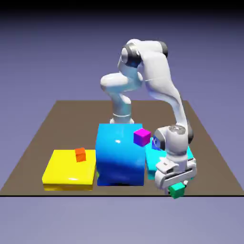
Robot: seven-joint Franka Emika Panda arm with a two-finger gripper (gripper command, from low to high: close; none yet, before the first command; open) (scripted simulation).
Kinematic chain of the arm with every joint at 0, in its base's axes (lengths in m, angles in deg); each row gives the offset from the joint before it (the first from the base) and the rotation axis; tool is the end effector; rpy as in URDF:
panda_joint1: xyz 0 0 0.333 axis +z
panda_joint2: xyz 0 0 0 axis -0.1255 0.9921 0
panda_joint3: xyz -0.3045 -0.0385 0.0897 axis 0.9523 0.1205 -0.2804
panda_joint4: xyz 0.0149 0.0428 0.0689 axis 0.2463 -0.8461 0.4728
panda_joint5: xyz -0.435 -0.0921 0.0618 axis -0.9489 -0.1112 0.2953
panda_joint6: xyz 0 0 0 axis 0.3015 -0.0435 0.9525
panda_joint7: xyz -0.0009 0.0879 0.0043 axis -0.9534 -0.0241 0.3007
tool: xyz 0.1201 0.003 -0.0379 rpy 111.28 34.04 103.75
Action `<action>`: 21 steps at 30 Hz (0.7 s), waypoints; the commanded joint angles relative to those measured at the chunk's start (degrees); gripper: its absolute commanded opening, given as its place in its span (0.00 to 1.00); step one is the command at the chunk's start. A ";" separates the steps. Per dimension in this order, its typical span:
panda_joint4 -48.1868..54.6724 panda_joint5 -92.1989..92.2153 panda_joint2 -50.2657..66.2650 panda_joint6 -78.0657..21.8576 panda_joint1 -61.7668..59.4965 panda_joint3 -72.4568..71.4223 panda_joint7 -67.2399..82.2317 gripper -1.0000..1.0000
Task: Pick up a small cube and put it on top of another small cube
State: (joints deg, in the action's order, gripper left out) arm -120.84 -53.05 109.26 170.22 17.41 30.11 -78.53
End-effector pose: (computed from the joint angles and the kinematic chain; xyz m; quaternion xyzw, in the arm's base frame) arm 0.5520 0.2426 0.0567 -0.9852 0.1575 -0.0553 0.0401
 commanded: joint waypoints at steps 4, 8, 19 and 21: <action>-3.11 -0.29 -8.30 -5.19 0.35 0.46 -0.25 0.00; -4.66 -0.86 -15.92 -11.52 4.48 -1.46 1.05 0.00; -20.80 0.40 -38.77 -18.51 4.80 -1.43 11.09 0.00; -23.73 0.63 -42.92 -19.78 4.86 -1.42 12.92 0.00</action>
State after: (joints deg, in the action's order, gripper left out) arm -144.56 -52.34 66.34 150.42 22.29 28.70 -65.55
